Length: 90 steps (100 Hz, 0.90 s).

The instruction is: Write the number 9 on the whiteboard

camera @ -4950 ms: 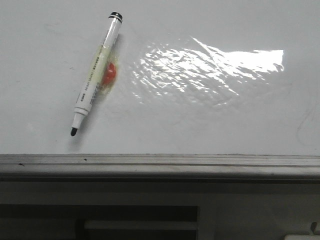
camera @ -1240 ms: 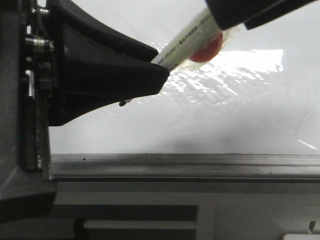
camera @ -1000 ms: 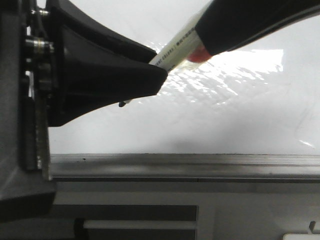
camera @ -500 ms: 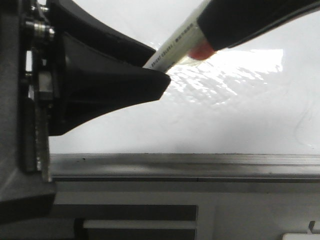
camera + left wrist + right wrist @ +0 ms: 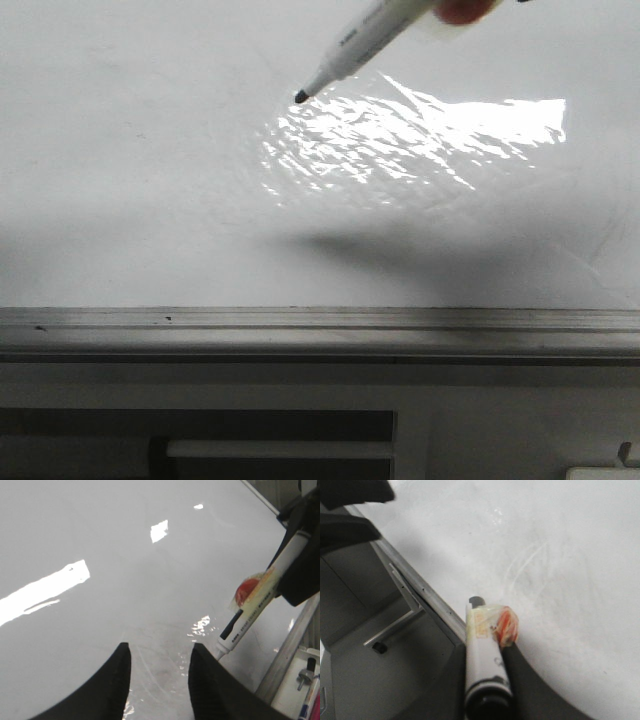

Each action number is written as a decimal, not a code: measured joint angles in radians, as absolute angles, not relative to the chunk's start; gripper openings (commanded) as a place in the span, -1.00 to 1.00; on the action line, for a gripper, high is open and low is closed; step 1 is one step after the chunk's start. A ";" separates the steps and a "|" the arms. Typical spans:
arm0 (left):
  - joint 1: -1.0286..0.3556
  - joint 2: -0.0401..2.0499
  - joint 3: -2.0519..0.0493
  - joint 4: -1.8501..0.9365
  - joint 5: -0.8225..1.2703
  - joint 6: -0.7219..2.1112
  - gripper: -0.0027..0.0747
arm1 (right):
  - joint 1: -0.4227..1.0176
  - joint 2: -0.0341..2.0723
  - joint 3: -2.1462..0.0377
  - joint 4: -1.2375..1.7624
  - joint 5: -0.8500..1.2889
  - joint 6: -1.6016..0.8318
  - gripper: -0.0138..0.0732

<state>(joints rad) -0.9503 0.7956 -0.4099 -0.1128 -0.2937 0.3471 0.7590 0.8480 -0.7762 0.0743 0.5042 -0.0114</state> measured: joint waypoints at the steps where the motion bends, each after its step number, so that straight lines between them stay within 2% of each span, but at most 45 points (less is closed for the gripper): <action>1: -0.948 0.789 -0.410 -0.113 -0.294 0.347 -0.25 | 0.755 0.848 -0.776 0.075 0.502 -0.009 -0.80; 30: -0.933 0.759 -0.410 -0.167 -0.281 0.347 -0.25 | 0.678 0.893 -0.848 0.074 0.522 0.016 -0.80; 66: -0.933 0.759 -0.410 -0.181 -0.278 0.347 -0.25 | 0.621 1.108 -1.008 0.065 0.570 0.018 -0.80; 90: -0.933 0.759 -0.410 -0.183 -0.278 0.343 -0.25 | 0.648 1.217 -1.063 0.089 0.585 0.018 -0.80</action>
<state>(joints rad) -0.9334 0.7591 -0.4099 -0.1832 -0.2779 0.3432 0.6476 1.2171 -1.0634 0.0891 0.5848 0.0179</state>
